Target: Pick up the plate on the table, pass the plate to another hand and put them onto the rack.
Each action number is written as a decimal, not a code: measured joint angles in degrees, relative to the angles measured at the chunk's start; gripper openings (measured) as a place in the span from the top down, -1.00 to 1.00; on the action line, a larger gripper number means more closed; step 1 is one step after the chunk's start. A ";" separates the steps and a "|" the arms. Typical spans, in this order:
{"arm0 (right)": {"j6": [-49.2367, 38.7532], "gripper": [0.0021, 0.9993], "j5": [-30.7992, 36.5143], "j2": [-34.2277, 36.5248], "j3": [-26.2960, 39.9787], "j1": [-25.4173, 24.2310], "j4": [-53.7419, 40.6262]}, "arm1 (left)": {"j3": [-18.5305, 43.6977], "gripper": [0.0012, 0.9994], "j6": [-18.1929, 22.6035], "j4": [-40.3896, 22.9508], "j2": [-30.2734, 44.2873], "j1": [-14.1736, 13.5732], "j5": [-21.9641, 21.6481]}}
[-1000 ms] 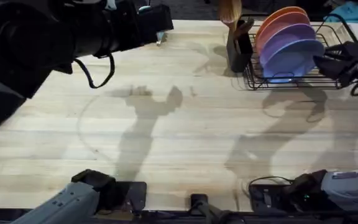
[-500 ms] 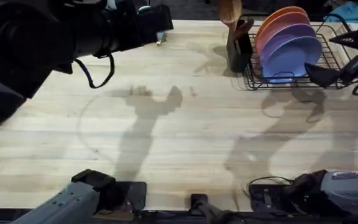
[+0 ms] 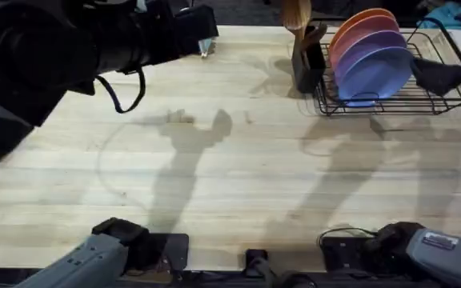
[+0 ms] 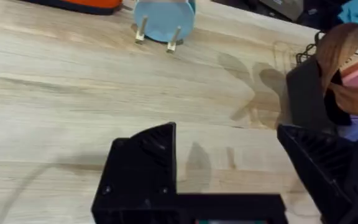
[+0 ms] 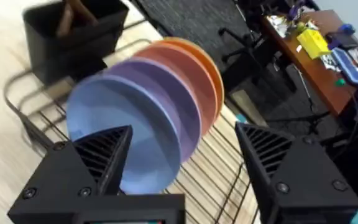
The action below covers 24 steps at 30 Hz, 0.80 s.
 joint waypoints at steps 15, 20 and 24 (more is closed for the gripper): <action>27.72 -1.00 14.86 -22.05 -0.02 16.42 -21.38 | 0.00 -0.99 0.01 -0.13 0.00 0.00 -3.34; 34.21 -1.00 18.53 -29.61 -0.02 19.26 -23.13 | 0.00 -0.99 0.19 -0.12 0.00 0.00 -3.30; 40.94 -1.00 19.53 -33.83 -0.02 19.56 -23.37 | 0.00 -0.99 2.80 -0.12 0.00 -0.31 -2.38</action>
